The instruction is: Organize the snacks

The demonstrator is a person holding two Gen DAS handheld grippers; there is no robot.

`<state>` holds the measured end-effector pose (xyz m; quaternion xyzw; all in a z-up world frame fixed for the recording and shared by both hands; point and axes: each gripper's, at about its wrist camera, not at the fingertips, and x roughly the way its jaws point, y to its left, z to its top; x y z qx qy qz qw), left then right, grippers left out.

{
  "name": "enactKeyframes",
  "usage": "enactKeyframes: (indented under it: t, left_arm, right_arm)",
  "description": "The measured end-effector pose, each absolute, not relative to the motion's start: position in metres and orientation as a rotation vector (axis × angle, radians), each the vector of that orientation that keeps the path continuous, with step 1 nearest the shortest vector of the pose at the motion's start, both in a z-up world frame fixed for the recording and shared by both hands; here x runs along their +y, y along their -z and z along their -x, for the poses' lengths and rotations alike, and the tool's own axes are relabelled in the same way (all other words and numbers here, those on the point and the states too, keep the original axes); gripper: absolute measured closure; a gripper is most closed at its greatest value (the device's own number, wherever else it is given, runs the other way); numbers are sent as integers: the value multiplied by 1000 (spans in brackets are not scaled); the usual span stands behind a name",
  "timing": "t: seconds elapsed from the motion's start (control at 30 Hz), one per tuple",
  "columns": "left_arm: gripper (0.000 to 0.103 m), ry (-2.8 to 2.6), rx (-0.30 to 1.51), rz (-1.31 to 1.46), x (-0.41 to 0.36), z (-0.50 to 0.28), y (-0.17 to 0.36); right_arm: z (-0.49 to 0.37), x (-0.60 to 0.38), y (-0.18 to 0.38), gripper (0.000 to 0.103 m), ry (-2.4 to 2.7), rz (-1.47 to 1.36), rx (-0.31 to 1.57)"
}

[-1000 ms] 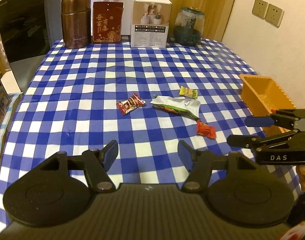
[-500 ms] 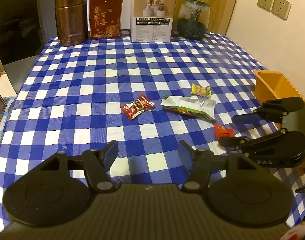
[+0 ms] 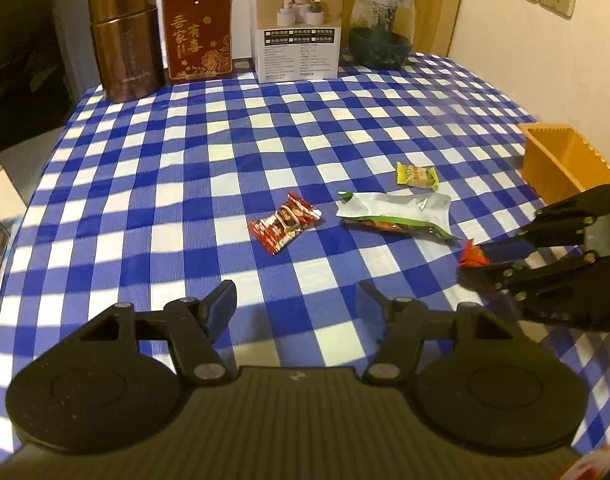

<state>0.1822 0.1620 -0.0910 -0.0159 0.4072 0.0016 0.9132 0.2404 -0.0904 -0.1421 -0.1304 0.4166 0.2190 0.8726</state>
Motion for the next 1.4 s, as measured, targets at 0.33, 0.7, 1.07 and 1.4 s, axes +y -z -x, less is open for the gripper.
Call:
enactKeyframes:
  t: [0.33, 0.7, 1.07, 1.4]
  left_arm:
    - [41, 82, 813, -128, 168, -220, 107]
    - [51, 156, 799, -183, 172, -255, 118]
    - [78, 201, 858, -210, 168, -270, 125]
    - [83, 110, 878, -69, 162, -238, 119]
  right_arm:
    - [-240, -105, 132, 82, -368, 144, 868]
    - [-239, -117, 138, 82, -317, 100, 880]
    - [-239, -128, 134, 82, -220, 20, 882]
    - [-232, -127, 125, 82, -205, -12, 871]
